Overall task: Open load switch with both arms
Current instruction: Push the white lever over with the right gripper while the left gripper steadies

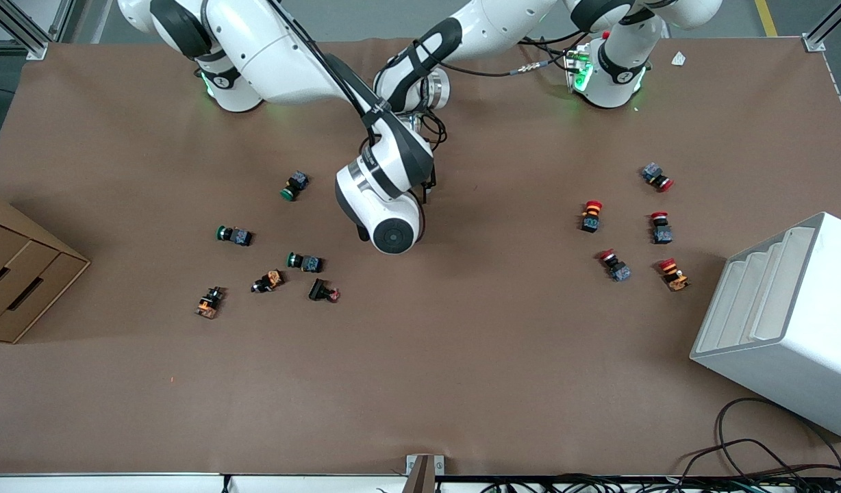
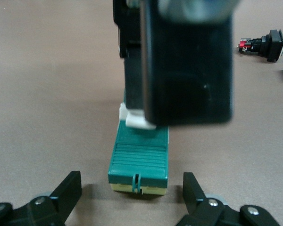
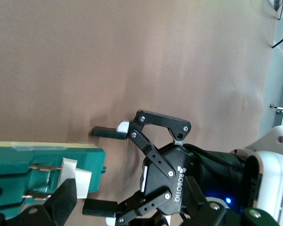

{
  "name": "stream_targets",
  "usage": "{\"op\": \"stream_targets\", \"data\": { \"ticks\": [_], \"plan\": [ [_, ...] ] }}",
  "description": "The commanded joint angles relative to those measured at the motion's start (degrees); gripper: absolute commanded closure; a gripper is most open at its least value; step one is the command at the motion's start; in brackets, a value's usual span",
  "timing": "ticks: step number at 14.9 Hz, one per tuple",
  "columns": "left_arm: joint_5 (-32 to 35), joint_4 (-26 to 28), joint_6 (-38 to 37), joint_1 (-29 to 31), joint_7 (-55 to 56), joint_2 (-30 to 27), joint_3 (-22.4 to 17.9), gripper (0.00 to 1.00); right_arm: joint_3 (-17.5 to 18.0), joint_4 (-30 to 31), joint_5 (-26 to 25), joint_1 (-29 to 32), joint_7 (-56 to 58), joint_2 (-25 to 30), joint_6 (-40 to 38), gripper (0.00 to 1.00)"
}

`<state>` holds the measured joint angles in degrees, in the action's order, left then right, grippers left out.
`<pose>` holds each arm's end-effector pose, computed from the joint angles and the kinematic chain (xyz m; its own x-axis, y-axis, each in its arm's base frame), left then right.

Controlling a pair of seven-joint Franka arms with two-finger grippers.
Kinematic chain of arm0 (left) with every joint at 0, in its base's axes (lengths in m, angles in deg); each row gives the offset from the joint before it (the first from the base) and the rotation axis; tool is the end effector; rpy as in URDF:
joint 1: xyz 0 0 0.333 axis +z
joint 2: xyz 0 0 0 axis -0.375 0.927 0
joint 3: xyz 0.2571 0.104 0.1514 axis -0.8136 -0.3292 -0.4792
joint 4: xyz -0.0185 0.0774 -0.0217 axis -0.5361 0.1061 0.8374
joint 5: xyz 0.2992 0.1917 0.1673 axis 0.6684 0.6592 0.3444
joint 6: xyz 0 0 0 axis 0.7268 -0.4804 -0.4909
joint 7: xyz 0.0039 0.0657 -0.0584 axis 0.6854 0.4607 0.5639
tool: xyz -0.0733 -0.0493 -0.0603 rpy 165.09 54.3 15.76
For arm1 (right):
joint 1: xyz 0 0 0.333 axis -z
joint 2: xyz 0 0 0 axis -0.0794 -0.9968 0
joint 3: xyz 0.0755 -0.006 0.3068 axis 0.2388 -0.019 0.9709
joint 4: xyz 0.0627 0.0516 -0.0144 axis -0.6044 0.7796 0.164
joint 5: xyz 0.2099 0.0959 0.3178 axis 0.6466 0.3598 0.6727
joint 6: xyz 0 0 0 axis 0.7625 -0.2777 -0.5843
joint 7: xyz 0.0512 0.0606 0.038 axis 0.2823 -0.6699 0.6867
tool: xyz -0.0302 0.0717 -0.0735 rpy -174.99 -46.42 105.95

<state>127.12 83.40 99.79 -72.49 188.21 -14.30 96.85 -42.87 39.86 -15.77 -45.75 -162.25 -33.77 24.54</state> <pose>0.2184 -0.5715 0.0965 0.5992 0.0088 0.8006 0.0103 -0.9999 0.0034 0.4756 0.4766 0.2064 0.1500 -0.9849 -0.0859 -0.7485 -0.1700 0.6410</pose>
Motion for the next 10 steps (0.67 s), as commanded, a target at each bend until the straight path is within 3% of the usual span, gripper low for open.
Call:
{"op": "stream_targets", "data": {
  "ticks": [1, 6, 10],
  "plan": [
    [-0.42, 2.42, 0.67, -0.16, 2.17, 0.92, -0.19, 0.05, -0.05, 0.77, -0.47, -0.47, 0.39, -0.53, 0.31, 0.00],
    [-0.42, 2.42, 0.67, -0.16, 2.09, 0.92, -0.19, 0.05, -0.14, 0.33, -0.91, -0.30, 1.17, -0.45, 0.14, 0.00],
    [-0.51, 2.33, 0.67, -0.07, 2.08, 0.83, -0.10, 0.05, -0.67, -1.24, -4.07, 2.77, 13.80, 1.48, -0.30, 0.00]
  ]
}}
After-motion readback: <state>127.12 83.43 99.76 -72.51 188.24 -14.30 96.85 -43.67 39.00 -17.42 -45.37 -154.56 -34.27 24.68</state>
